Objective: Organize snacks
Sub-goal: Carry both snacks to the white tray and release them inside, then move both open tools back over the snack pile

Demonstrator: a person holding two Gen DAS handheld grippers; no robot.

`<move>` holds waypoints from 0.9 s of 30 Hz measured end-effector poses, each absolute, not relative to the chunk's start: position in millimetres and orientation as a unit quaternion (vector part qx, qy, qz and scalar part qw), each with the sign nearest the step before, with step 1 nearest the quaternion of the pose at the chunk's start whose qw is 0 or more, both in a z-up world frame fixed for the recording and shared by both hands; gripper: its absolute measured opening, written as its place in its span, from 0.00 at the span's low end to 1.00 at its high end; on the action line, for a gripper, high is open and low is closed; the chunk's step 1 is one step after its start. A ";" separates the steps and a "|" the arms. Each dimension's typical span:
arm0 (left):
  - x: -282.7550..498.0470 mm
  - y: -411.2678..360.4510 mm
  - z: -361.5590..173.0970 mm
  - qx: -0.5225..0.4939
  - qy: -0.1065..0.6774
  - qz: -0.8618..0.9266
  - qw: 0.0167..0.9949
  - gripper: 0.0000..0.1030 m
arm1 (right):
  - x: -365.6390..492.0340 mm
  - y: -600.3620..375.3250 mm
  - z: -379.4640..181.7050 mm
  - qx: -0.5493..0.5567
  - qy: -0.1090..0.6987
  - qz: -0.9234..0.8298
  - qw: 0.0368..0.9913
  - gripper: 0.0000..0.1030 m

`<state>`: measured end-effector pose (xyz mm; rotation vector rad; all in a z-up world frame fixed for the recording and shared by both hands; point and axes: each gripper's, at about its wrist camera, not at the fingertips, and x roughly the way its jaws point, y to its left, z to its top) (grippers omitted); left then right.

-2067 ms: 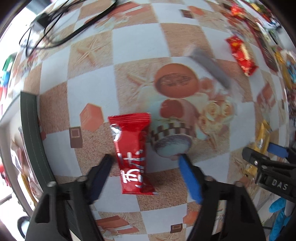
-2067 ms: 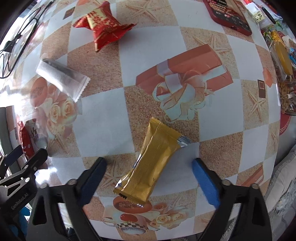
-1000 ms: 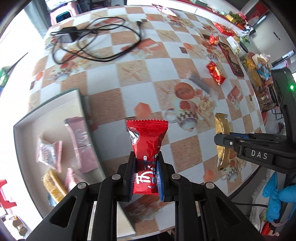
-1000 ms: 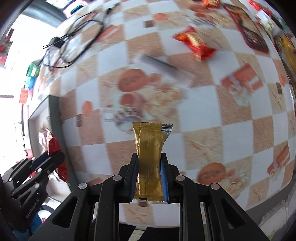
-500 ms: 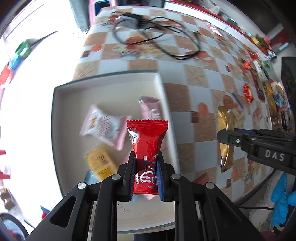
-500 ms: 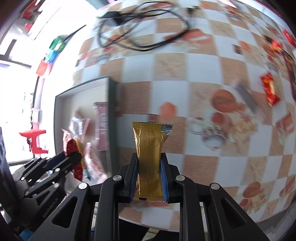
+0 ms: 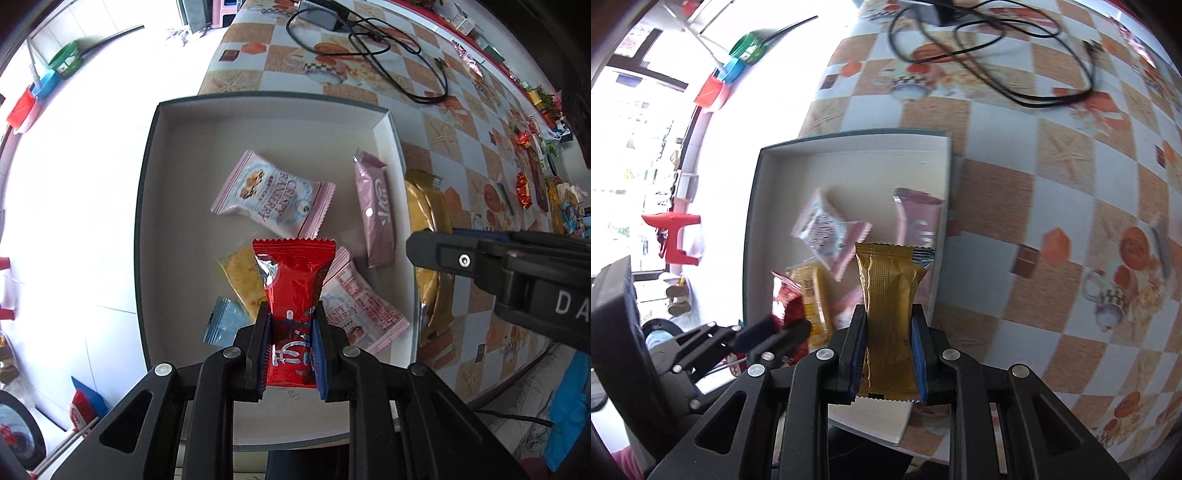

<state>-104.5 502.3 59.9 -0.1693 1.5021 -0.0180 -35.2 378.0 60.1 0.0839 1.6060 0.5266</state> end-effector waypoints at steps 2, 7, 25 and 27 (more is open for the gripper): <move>-106.5 501.8 56.9 -0.076 0.686 -0.009 0.724 0.21 | -36.0 384.9 59.1 0.036 0.712 0.236 0.660 0.23; -111.4 495.9 52.0 -0.064 0.692 -0.015 0.719 0.26 | -38.5 395.8 52.9 0.034 0.723 0.245 0.645 0.23; -94.8 451.8 63.7 -0.035 0.689 -0.020 0.724 0.76 | -34.7 287.2 41.2 0.061 0.739 0.122 0.659 1.00; -90.3 439.7 66.1 -0.027 0.687 -0.028 0.726 0.76 | -36.0 267.3 33.8 0.074 0.747 0.098 0.653 1.00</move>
